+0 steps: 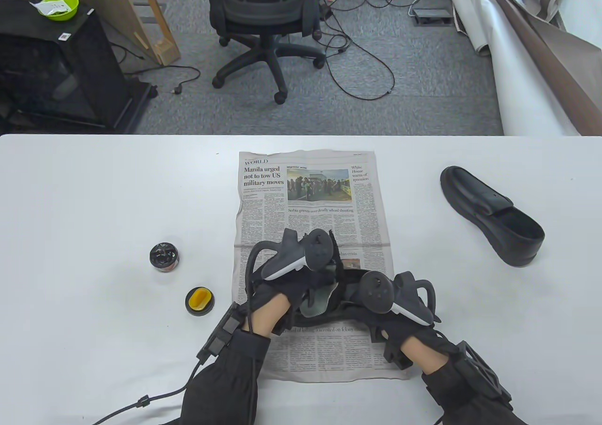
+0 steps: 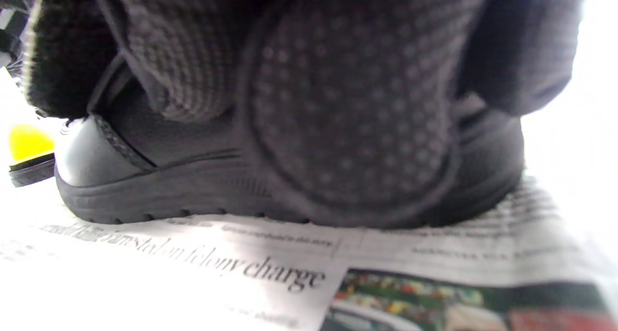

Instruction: Dip and apply built-in sponge shoe polish on shoes

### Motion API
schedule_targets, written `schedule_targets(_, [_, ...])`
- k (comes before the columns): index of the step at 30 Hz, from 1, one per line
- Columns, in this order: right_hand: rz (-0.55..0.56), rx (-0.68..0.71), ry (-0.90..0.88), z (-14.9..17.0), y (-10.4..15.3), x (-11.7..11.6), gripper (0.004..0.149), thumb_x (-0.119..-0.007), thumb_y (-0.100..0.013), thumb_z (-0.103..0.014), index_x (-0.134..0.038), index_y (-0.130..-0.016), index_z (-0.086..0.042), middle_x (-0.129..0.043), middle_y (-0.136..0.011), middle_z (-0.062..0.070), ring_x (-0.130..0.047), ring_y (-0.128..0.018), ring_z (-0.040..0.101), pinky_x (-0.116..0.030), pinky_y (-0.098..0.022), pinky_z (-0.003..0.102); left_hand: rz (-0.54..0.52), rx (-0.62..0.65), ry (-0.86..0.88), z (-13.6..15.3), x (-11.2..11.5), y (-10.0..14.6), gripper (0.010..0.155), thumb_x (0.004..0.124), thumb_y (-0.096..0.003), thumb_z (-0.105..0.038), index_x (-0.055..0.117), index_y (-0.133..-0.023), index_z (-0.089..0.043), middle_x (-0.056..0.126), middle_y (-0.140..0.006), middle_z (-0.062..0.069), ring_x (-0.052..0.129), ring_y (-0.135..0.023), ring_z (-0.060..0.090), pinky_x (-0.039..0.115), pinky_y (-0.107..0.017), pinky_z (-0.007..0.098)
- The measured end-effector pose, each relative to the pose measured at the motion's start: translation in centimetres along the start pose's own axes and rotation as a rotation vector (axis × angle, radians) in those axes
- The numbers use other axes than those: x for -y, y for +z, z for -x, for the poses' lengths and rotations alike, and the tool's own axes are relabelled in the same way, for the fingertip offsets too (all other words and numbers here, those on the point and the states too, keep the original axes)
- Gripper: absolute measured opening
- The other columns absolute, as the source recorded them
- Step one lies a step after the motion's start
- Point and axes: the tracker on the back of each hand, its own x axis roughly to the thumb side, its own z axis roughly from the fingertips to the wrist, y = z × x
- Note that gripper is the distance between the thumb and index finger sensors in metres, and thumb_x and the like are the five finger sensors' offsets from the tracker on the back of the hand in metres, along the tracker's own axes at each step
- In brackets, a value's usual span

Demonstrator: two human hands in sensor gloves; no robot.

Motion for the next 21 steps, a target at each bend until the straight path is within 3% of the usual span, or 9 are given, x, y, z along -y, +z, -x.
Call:
schedule_targets(11, [-0.002,-0.009,0.001,0.0,0.0,0.0,0.046,-0.087,-0.031,-0.055,-0.098,-0.065,-0.026,-0.098,-0.057,-0.002,-0.107,-0.012,0.001,-0.092,-0.034,0.033,0.125,-0.146,-0.129,5.5,0.4,1.7,0.057,0.088,-0.0407,-0.049,0.075,-0.094,-0.032,0.099,-0.058,-0.005,0.098,-0.021,0.005,0.087,-0.053,0.042])
schedule_targets(17, [0.000,-0.014,0.003,0.0,0.0,0.0,0.046,-0.087,-0.031,-0.055,-0.098,-0.065,-0.025,-0.098,-0.057,-0.002,-0.107,-0.012,0.001,-0.092,-0.034,0.033,0.181,-0.233,-0.046,9.5,0.6,3.4,0.057,0.086,-0.0417,-0.049,0.076,-0.094,-0.028,0.100,-0.058,-0.005,0.098,-0.021,0.005,0.087,-0.053,0.042])
schedule_targets(21, [-0.001,-0.013,0.002,0.0,0.0,0.0,0.046,-0.087,-0.031,-0.055,-0.098,-0.065,-0.026,-0.098,-0.057,-0.002,-0.107,-0.012,0.001,-0.092,-0.034,0.033,0.153,-0.200,-0.015,9.7,0.5,3.3,0.057,0.087,-0.0417,-0.048,0.076,-0.094,-0.028,0.100,-0.058,-0.004,0.098,-0.020,0.006,0.087,-0.052,0.042])
